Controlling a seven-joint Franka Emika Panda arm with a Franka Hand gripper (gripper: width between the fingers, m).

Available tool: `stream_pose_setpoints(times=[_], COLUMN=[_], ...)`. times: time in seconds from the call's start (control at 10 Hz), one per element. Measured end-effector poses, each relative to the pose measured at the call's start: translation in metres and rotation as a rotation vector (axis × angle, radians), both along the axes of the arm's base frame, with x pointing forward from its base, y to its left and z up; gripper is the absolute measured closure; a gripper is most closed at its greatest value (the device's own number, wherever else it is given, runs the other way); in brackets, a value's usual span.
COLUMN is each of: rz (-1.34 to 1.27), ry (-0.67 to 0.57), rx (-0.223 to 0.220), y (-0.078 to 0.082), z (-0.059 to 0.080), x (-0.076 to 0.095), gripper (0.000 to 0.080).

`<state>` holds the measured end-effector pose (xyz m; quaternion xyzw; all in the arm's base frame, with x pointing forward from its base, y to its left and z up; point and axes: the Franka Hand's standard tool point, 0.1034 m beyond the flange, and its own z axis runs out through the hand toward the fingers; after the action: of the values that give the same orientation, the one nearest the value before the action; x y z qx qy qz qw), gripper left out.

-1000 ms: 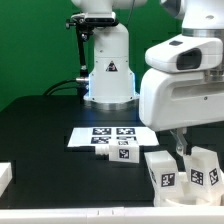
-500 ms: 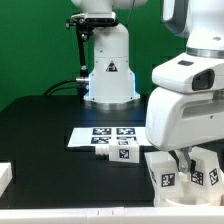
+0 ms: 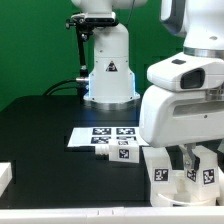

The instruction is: Assemble stool

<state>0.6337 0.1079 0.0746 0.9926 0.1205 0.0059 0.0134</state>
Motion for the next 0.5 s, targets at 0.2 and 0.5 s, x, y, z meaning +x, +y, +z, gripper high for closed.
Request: stream_pose_setpoints(times=[0.2,0.5], rz=[-0.269,-0.891], ry=[-0.007,-0.003], rx=[0.008,0.107], y=[-0.0036,-0.0011], z=[0.0002,0.0005], x=[0.0008,0.0044], gripper=[0.0464,0.0464])
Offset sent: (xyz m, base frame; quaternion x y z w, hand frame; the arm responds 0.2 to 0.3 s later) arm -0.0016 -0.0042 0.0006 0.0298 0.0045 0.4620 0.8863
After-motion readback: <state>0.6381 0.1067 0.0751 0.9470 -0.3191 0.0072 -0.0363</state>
